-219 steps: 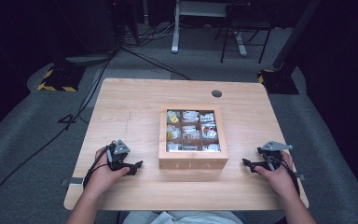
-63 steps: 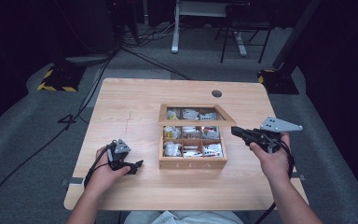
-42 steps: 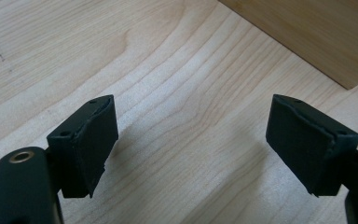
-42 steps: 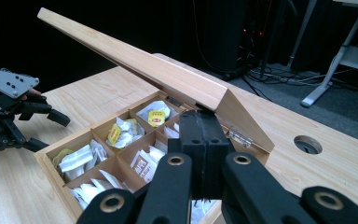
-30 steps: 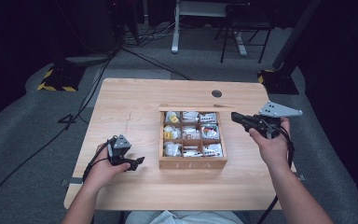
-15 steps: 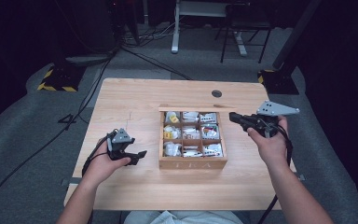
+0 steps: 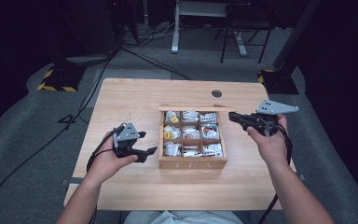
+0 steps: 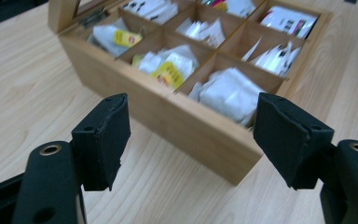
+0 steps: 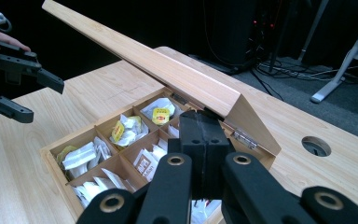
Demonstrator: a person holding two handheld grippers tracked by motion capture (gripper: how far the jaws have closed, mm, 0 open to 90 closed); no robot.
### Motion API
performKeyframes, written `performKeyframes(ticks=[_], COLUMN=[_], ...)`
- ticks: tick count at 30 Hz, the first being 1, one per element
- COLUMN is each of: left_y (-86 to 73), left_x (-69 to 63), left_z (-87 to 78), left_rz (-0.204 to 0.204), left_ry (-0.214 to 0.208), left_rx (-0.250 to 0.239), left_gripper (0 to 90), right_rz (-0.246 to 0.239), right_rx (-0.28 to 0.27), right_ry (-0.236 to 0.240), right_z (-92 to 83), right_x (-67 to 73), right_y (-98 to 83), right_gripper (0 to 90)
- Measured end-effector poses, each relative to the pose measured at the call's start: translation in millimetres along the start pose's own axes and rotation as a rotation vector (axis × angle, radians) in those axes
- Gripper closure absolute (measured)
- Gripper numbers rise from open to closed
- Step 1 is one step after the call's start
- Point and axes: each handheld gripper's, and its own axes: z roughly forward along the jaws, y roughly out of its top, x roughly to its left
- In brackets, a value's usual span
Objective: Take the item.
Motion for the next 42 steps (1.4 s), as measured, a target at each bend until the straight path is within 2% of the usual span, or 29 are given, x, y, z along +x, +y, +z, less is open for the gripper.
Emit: performKeyframes(ticks=[7, 18, 24, 29, 42], left_y=[12.2, 37.1, 46.8, 54.7, 60.7], left_x=[-7.6, -21.7, -28.0, -33.7, -39.3], left_z=[10.8, 28.2, 37.8, 50.1, 73.3], left_rz=[0.031, 0.047, 0.058, 0.08, 0.066], left_ry=[-0.024, -0.096, -0.119, -0.157, -0.171], left_rx=[0.004, -0.052, -0.062, -0.065, -0.069], left_gripper=[28.7, 33.8, 35.1, 37.0, 37.3], right_rz=[0.002, 0.005, 0.007, 0.005, 0.004], right_rx=[0.007, 0.012, 0.015, 0.016, 0.024], right_ry=[0.003, 0.002, 0.006, 0.007, 0.011], right_z=[-0.1, -0.2, -0.3, -0.1, -0.3], right_x=[-0.2, 0.0, -0.3, -1.1, -1.8], right_y=[0.9, 1.5, 1.6, 2.7, 3.8], right_gripper=[90.0, 90.0, 90.0, 90.0, 90.0])
